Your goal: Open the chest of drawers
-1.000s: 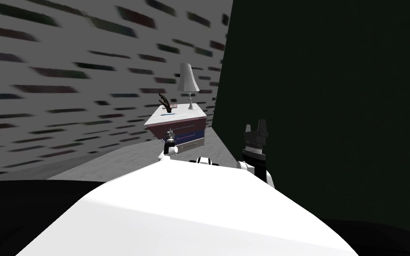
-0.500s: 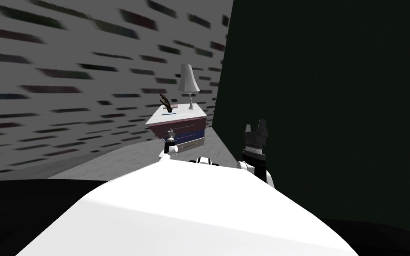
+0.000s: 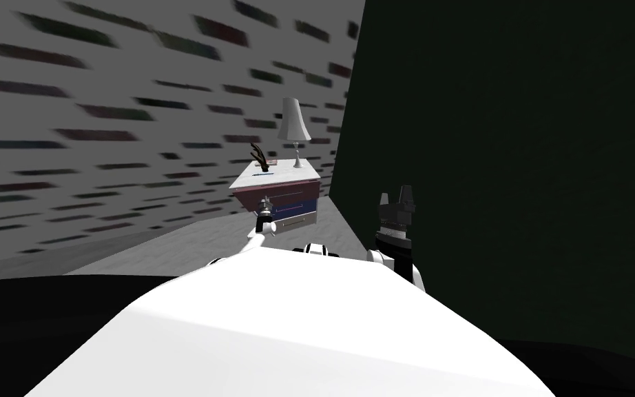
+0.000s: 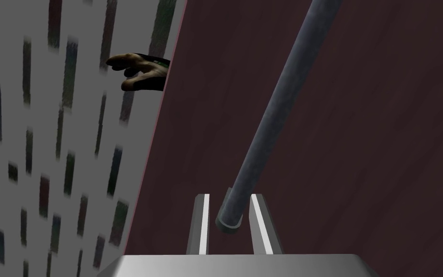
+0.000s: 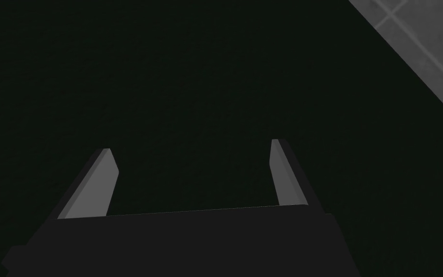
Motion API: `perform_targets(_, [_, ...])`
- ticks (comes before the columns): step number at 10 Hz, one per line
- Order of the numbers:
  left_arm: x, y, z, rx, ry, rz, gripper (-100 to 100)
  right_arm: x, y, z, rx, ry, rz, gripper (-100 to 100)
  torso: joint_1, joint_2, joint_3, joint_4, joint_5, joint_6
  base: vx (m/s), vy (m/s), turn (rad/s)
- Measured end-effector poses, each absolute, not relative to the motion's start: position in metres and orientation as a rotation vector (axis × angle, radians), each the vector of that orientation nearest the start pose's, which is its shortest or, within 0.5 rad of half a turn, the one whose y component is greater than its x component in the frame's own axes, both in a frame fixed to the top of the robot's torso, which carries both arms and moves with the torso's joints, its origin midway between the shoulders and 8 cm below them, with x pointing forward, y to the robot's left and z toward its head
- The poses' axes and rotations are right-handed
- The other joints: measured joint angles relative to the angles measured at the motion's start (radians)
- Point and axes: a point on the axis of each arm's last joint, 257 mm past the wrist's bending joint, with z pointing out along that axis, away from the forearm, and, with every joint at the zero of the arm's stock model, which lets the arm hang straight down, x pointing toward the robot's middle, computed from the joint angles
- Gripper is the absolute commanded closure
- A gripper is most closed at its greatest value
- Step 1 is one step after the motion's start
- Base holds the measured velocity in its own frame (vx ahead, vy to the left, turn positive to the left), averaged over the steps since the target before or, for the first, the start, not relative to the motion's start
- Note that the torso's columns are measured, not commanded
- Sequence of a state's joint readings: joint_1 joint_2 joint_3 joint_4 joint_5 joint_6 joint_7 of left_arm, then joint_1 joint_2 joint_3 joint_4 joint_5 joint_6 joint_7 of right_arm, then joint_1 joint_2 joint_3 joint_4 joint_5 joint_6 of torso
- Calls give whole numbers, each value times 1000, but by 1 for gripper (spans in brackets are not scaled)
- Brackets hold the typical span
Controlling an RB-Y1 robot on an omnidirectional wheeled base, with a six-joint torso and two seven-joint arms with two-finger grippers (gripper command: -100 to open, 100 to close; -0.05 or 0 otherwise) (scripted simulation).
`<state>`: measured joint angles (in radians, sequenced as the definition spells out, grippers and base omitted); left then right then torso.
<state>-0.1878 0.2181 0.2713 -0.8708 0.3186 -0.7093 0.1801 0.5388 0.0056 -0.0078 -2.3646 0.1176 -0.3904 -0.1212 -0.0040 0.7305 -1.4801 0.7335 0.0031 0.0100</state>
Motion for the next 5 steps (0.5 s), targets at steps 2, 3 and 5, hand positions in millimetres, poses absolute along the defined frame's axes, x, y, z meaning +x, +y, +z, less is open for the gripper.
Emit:
perform_targets(2, [518, 462, -264, -1324, 599, -1213, 100, 344, -275, 28, 690, 681, 1296, 0, 2, -5, -2, -3, 3, 1, -34, -13, 40])
perform_targets(3, [526, 461, -260, -1319, 605, -1219, 100, 344, -275, 28, 690, 681, 1296, 0, 1, -2, -1, -1, 1, -2, -77, -51, 75])
perform_targets(5, [536, 464, -257, -1324, 613, -1219, 100, 344, -275, 28, 690, 681, 1296, 0, 0, 1, 1, 0, 0, -2, -24, -31, 4])
